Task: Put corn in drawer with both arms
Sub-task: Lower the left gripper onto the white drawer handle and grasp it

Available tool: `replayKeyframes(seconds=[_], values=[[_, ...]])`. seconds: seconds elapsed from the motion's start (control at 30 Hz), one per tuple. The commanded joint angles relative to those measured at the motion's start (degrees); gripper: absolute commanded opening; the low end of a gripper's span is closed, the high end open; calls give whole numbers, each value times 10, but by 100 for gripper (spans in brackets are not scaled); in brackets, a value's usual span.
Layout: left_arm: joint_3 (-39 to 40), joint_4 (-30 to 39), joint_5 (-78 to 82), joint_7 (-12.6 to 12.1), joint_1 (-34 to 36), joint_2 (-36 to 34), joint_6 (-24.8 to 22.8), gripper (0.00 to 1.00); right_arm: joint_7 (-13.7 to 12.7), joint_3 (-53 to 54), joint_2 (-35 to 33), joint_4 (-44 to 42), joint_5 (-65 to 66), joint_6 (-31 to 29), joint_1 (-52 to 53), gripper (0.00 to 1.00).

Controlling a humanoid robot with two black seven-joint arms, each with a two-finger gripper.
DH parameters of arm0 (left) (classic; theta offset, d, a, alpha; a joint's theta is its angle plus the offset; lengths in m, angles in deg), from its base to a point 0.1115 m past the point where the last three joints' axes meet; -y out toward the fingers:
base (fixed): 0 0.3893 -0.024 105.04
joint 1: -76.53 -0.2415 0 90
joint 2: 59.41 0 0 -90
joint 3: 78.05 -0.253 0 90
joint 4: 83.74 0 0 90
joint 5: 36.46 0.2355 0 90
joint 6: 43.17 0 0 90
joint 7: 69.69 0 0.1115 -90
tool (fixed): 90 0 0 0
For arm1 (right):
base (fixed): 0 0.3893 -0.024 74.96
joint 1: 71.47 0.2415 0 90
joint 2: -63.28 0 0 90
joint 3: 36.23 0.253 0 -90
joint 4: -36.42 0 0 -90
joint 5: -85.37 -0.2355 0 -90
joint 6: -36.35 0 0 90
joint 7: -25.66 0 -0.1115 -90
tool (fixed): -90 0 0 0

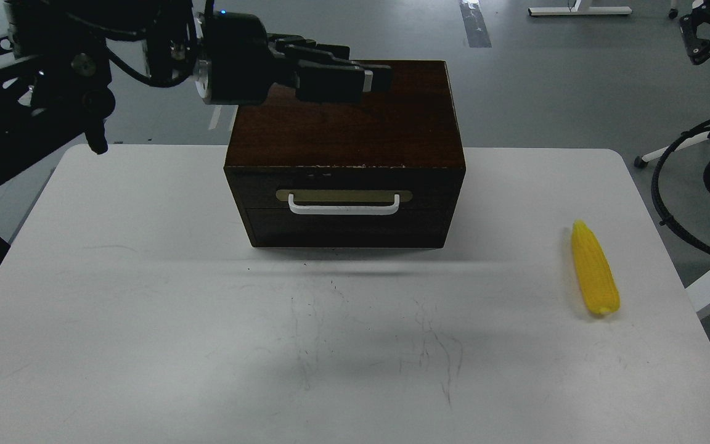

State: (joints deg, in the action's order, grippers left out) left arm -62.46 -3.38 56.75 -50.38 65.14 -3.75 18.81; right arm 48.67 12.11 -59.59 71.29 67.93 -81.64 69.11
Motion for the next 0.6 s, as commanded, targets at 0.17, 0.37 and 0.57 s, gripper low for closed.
replayKeyframes(seconds=[0.17, 0.37, 0.57], values=[[-151, -17, 198, 13, 33, 105, 0, 94, 14, 0, -5, -14, -1, 0, -2, 100], [-204, -43, 246, 14, 33, 126, 0, 93, 16, 1, -5, -38, -1, 0, -2, 100], [-224, -61, 250, 14, 32, 125, 0, 93, 16, 2, -15, -58, -1, 0, -3, 100]])
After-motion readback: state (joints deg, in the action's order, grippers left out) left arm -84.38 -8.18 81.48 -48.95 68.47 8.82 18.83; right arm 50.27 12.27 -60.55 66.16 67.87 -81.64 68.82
